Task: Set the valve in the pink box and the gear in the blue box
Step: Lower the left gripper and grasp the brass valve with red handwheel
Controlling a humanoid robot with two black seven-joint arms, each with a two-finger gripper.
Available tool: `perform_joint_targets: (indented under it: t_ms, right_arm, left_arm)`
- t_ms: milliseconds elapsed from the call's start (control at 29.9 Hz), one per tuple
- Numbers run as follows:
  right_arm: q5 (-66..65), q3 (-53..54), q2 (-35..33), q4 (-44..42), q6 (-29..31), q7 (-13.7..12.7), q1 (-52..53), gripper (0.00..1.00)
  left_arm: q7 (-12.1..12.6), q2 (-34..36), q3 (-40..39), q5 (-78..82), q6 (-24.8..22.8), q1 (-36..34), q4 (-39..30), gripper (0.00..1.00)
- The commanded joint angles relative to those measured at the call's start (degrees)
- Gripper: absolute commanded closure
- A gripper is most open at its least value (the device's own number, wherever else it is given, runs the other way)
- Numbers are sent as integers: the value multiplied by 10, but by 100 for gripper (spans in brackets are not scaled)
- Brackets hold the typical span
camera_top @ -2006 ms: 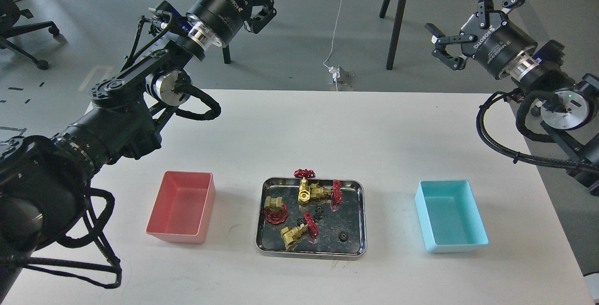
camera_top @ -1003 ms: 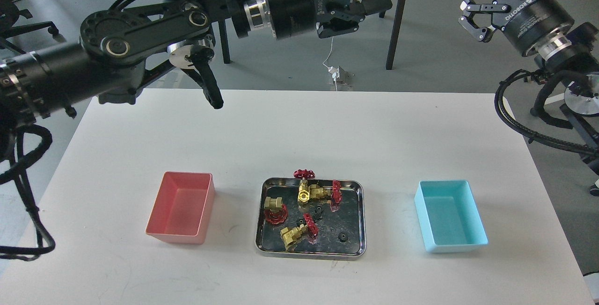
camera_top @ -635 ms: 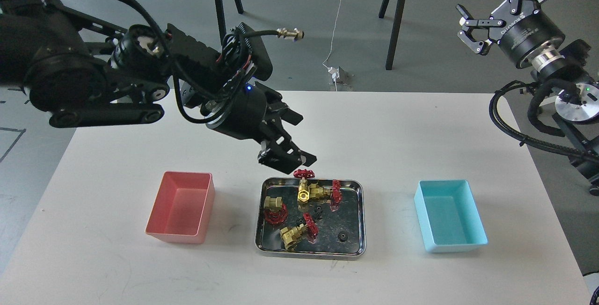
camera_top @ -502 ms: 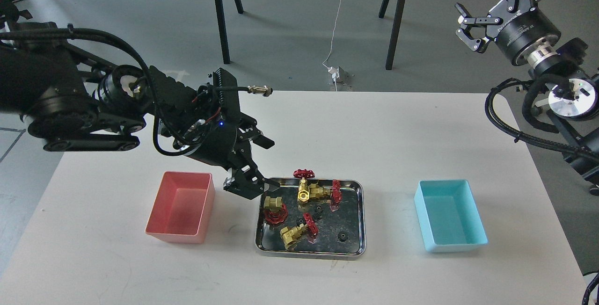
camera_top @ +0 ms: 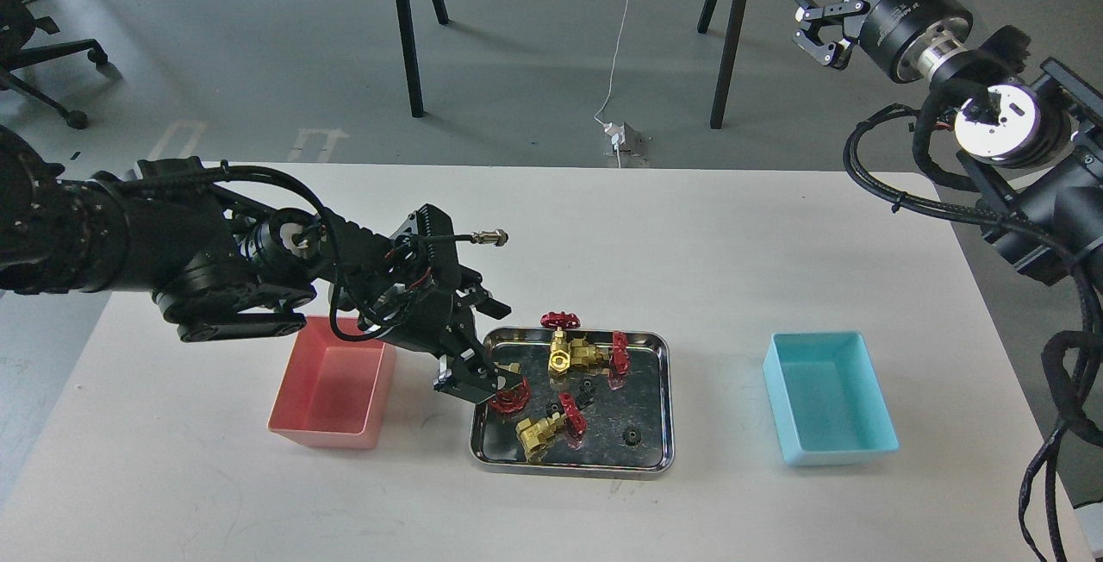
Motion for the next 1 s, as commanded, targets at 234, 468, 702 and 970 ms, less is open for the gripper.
perform_joint_targets:
  t_ms: [234, 468, 702, 970]
  right_arm:
    - [0, -2, -4, 3, 4, 0, -10, 0]
    - [0, -2, -4, 4, 4, 0, -18, 0]
    - [0, -2, -4, 1, 4, 0, -20, 0]
    - [0, -2, -4, 1, 3, 0, -24, 0]
  left_arm:
    - [0, -3, -2, 3, 3, 44, 23, 13]
    - [0, -34, -2, 3, 30, 85, 73, 29]
    - [0, -35, -2, 3, 41, 92, 84, 39]
    - [0, -35, 0, 9, 41, 92, 87, 64]
